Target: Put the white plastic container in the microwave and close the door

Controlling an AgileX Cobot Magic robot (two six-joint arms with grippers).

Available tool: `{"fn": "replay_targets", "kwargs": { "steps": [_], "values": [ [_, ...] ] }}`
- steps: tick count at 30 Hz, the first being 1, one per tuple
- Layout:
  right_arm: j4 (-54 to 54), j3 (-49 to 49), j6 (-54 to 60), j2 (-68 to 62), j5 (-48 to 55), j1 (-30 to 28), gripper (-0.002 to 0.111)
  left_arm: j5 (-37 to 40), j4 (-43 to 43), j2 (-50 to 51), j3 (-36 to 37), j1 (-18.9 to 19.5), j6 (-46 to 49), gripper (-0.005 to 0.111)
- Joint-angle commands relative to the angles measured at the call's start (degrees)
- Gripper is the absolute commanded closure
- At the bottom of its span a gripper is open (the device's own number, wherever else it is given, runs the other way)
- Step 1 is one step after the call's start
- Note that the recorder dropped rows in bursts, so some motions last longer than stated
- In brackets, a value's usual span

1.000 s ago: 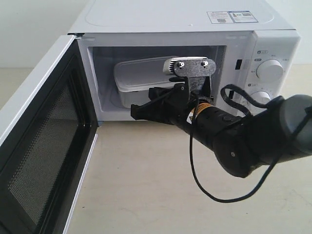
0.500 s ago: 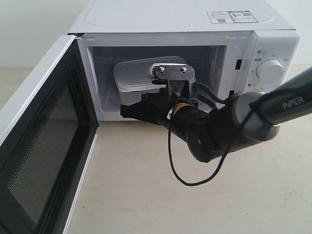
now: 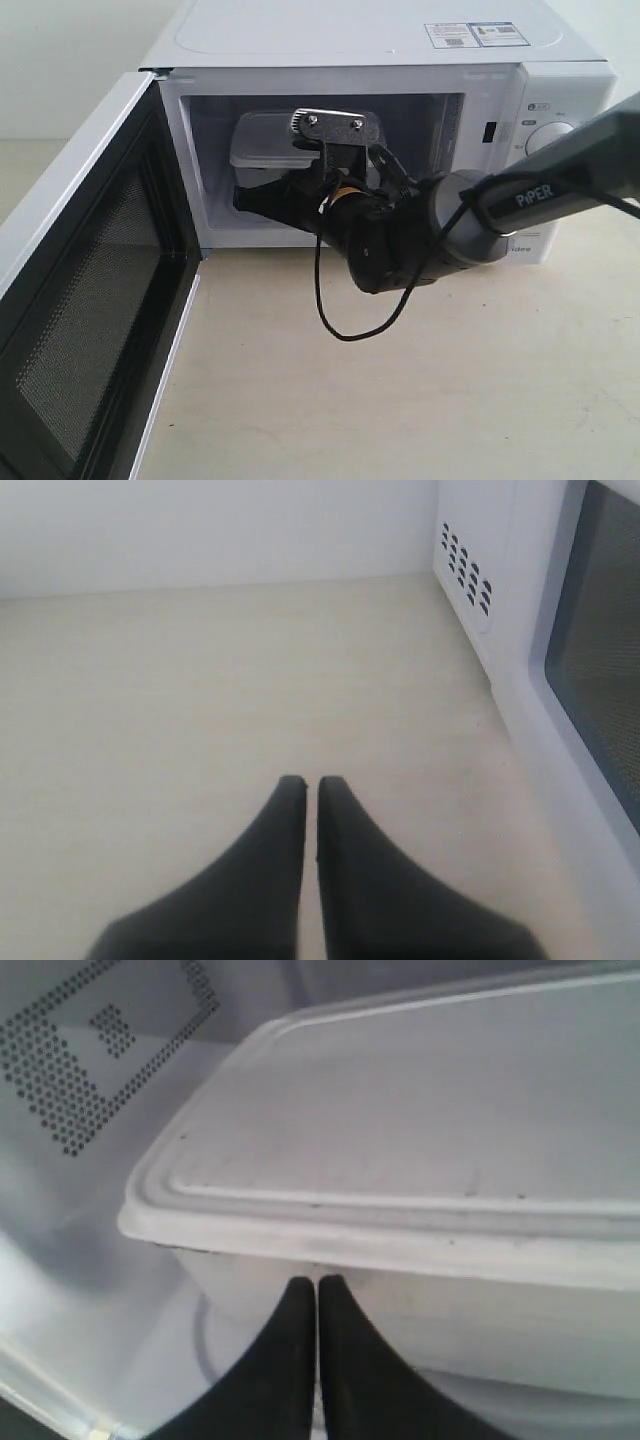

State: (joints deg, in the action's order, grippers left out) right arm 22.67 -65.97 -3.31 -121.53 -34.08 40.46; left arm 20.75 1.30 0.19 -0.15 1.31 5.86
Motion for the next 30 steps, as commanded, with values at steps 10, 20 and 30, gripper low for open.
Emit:
{"fn": "replay_targets", "kwargs": {
  "steps": [10, 20, 30],
  "values": [
    [5.57, 10.64, 0.18, 9.78, 2.44, -0.46, 0.108, -0.08, 0.4, -0.19, 0.15, -0.33, 0.17, 0.102],
    [5.57, 28.73, -0.92, 31.41, 15.41, 4.23, 0.108, -0.08, 0.4, -0.19, 0.15, -0.33, 0.17, 0.102],
    [5.19, 33.32, 4.13, 57.12, 44.7, 4.07, 0.108, -0.08, 0.4, -0.19, 0.15, -0.33, 0.17, 0.102]
  ]
}}
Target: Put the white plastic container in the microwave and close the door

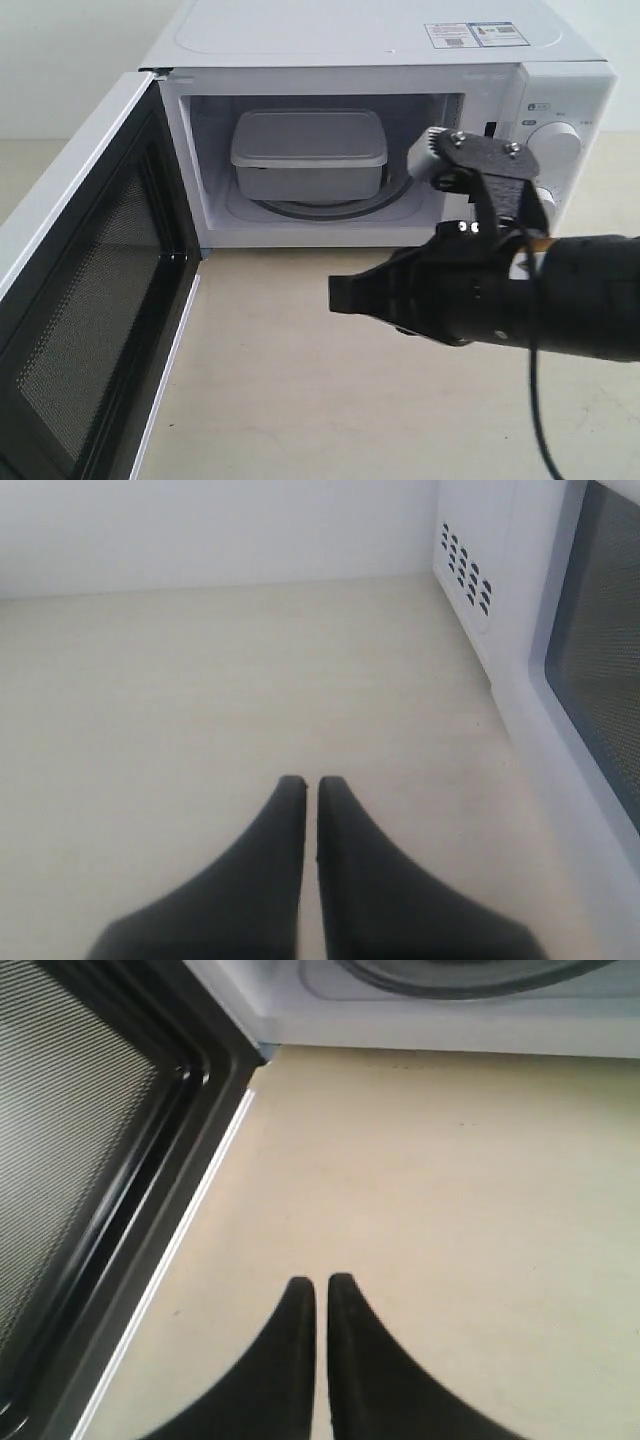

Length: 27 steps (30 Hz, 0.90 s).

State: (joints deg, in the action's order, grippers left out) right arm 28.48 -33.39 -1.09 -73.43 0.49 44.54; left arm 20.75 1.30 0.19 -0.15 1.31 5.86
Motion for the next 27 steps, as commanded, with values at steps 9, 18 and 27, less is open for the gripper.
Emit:
{"fn": "replay_targets", "kwargs": {
  "steps": [9, 18, 27],
  "values": [
    [-1.81, 0.74, 4.51, 32.84, 30.24, -0.01, 0.108, -0.08, 0.4, -0.19, 0.15, -0.33, 0.17, 0.102],
    [-2.24, 0.74, 4.78, 47.44, 47.44, -0.01, 0.108, -0.08, 0.4, -0.19, 0.15, -0.33, 0.17, 0.102],
    [-1.74, 0.74, 4.21, 51.03, 47.77, -0.01, 0.108, -0.08, 0.4, -0.19, 0.15, -0.33, 0.17, 0.102]
  ]
}}
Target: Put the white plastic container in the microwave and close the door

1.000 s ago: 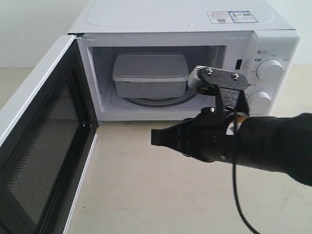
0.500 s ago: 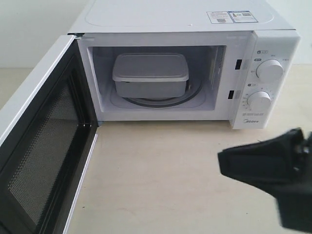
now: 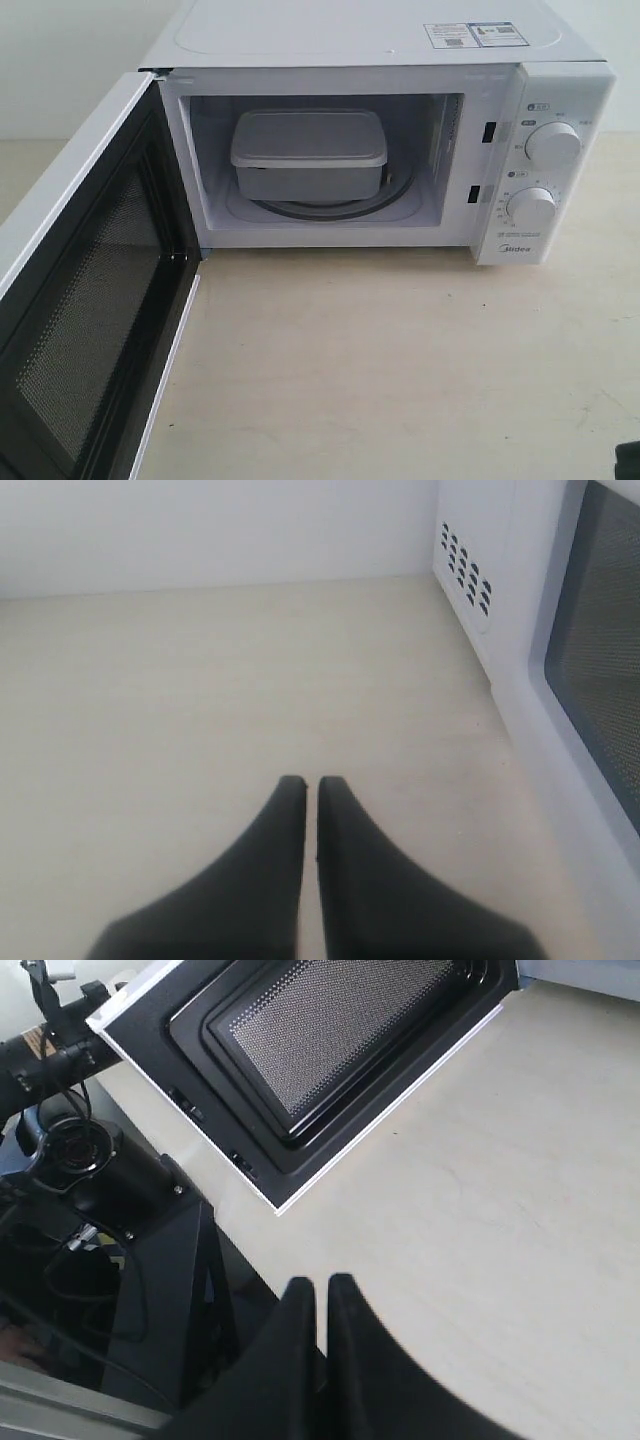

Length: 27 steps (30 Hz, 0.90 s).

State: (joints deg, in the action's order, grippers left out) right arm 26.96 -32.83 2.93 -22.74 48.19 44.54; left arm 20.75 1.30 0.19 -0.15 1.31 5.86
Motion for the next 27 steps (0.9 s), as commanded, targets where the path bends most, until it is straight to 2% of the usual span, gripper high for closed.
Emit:
{"fn": "replay_targets", "kwargs": {
  "steps": [1, 4, 7, 9, 11, 14, 16, 18, 22, 27],
  "values": [
    [-0.22, 0.18, 0.3, 0.35, 0.07, -0.01, 0.108, -0.08, 0.4, -0.19, 0.15, -0.33, 0.17, 0.102],
    [-0.22, 0.18, 0.3, 0.35, 0.07, -0.01, 0.108, -0.08, 0.4, -0.19, 0.15, -0.33, 0.17, 0.102],
    [-11.55, 0.18, 4.65, 0.08, 0.07, -0.01, 0.108, -0.08, 0.4, -0.19, 0.15, -0.33, 0.17, 0.102],
    [-13.2, 0.18, 4.65, 0.6, -0.03, -1.21, 0.108, -0.08, 0.4, -0.19, 0.15, -0.33, 0.17, 0.102],
    [-12.16, 0.18, 4.65, 2.21, 0.1, -7.43, 0.108, -0.08, 0.4, -0.19, 0.15, -0.33, 0.17, 0.102],
    [-15.82, 0.18, 9.23, 5.59, -1.02, -22.74, 0.108, -0.08, 0.4, -0.19, 0.15, -0.33, 0.17, 0.102],
    [-16.4, 1.55, 12.16, 8.72, -8.32, -31.95, 0.108, -0.08, 0.4, -0.19, 0.15, -0.33, 0.17, 0.102],
    [-16.4, 4.77, 12.69, 11.36, -18.0, -37.71, 0.108, -0.08, 0.4, -0.19, 0.15, -0.33, 0.17, 0.102],
    [-14.63, 12.33, 11.05, 15.3, -32.13, -44.42, 0.108, -0.08, 0.4, -0.19, 0.15, -0.33, 0.17, 0.102],
    [-14.26, 21.0, 9.4, 19.17, -38.94, -46.17, 0.108, -0.08, 0.4, -0.19, 0.15, -0.33, 0.17, 0.102]
  ]
}}
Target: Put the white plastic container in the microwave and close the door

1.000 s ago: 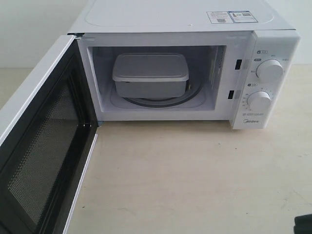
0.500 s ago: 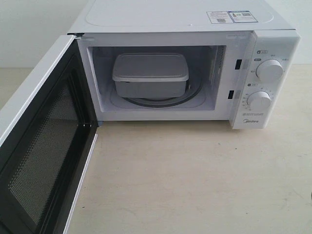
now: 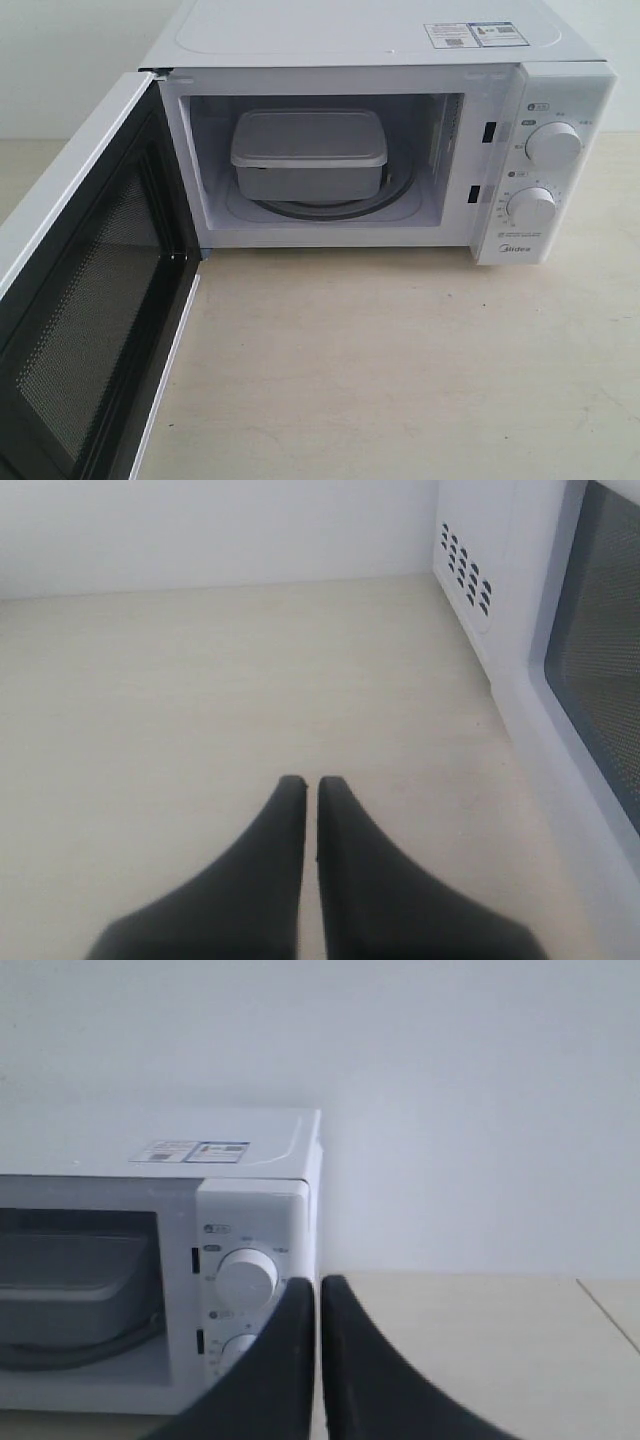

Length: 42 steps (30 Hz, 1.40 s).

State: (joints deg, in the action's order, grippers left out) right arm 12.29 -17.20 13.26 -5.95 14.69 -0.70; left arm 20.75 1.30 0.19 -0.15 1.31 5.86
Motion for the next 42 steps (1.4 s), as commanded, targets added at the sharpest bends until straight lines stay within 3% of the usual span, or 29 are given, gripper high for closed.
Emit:
{"fn": "replay_targets", "kwargs": {
  "steps": [1, 7, 13, 15, 18, 20, 42],
  "values": [
    [0.54, 6.72, -0.94, 2.68, -6.07, -0.94, 0.108, -0.08, 0.4, -0.19, 0.15, -0.33, 0.17, 0.102],
    [7.36, 17.2, -1.36, 5.45, -6.71, -0.94, 0.108, -0.08, 0.4, -0.19, 0.15, -0.33, 0.17, 0.102],
    [6.95, 17.2, -0.83, 5.35, -1.51, -0.94, 0.108, -0.08, 0.4, -0.19, 0.15, -0.33, 0.17, 0.102],
    [3.54, 17.2, -1.69, 5.35, -1.11, -0.94, 0.108, -0.08, 0.4, -0.19, 0.15, -0.33, 0.17, 0.102],
    [-13.27, 17.2, -19.09, 5.95, 4.99, -0.94, 0.108, -0.08, 0.4, -0.19, 0.15, -0.33, 0.17, 0.102],
    [-15.94, 17.2, -21.5, 5.95, 4.59, -0.94, 0.108, -0.08, 0.4, -0.19, 0.15, -0.33, 0.17, 0.102],
    [-15.53, 17.2, -19.31, 5.95, 4.35, -0.94, 0.108, -0.08, 0.4, -0.19, 0.15, -0.33, 0.17, 0.102]
  ]
}}
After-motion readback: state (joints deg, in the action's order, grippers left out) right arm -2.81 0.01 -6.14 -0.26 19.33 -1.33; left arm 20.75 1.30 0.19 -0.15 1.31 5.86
